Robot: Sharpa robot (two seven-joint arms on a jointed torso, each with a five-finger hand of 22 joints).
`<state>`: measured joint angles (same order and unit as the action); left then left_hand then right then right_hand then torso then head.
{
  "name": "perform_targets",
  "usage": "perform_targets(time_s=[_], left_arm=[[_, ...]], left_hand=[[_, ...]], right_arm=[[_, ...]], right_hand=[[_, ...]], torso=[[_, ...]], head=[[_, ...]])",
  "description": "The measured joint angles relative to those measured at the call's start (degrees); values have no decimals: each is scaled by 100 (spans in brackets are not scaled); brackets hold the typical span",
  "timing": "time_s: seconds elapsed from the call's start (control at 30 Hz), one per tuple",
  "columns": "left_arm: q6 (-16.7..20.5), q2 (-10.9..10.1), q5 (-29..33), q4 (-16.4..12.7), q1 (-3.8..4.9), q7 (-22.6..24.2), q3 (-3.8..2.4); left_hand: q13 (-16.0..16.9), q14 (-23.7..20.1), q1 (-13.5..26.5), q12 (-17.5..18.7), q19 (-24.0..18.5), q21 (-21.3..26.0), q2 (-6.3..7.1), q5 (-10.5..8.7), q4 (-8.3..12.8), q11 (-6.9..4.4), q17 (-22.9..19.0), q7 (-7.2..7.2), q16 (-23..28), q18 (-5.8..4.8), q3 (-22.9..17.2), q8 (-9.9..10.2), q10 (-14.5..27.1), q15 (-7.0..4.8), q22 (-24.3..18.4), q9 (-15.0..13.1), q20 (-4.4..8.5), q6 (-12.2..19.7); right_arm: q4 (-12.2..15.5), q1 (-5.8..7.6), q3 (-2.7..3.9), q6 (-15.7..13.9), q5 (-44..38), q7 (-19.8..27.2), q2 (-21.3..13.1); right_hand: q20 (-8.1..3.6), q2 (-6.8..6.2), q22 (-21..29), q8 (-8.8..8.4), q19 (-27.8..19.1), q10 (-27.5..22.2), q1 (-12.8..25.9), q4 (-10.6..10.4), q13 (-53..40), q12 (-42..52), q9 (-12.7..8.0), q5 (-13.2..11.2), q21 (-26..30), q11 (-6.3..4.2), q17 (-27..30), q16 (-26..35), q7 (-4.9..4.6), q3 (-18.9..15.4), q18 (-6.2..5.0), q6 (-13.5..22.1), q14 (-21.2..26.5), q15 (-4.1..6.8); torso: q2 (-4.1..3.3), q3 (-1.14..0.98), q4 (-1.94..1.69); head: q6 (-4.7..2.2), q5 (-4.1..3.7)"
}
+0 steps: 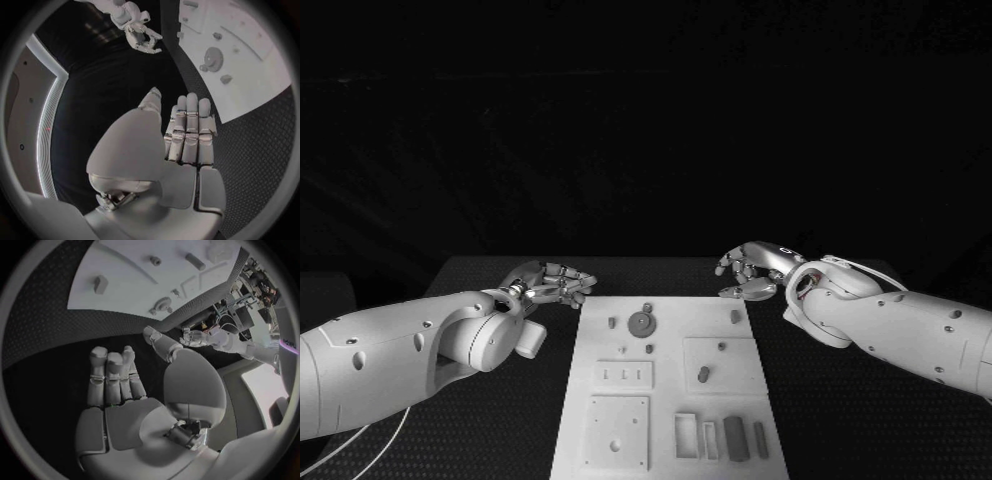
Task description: Assemble the parts on the task board
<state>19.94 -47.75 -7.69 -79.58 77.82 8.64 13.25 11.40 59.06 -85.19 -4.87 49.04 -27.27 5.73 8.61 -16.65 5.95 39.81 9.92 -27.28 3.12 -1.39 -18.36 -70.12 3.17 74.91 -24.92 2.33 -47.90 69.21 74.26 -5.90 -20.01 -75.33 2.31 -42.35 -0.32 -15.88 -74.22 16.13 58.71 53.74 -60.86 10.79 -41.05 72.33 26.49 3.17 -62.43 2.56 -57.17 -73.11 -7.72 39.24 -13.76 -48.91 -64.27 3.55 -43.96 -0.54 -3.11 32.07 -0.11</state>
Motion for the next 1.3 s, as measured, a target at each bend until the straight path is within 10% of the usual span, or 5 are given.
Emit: perform_targets(time_s=[0.37,1.3], left_arm=[[-52,20,-1,17,0,25,0],[-102,65,-1,57,-2,37,8]], left_hand=[[5,0,0,0,0,0,0,-1,0,0,0,0,0,-3,0,0,0,0,0,1,0,0],[9,0,0,0,0,0,0,-1,0,0,10,0,0,-9,0,0,0,0,3,-3,0,0]], right_arm=[[-405,-74,-4,367,262,310,-161],[-1196,-597,-96,508,299,602,266]], right_hand=[[82,105,-31,-117,-185,-169,59,168,8,25,-88,505,32,62,-29,1,-112,-767,1,112,165,-58],[122,239,-44,-171,-267,-256,-183,250,27,24,-117,527,80,30,-28,0,-122,-847,0,213,280,-31]], torso=[[12,-32,31],[9,-12,11]], head=[[24,-31],[125,-41]])
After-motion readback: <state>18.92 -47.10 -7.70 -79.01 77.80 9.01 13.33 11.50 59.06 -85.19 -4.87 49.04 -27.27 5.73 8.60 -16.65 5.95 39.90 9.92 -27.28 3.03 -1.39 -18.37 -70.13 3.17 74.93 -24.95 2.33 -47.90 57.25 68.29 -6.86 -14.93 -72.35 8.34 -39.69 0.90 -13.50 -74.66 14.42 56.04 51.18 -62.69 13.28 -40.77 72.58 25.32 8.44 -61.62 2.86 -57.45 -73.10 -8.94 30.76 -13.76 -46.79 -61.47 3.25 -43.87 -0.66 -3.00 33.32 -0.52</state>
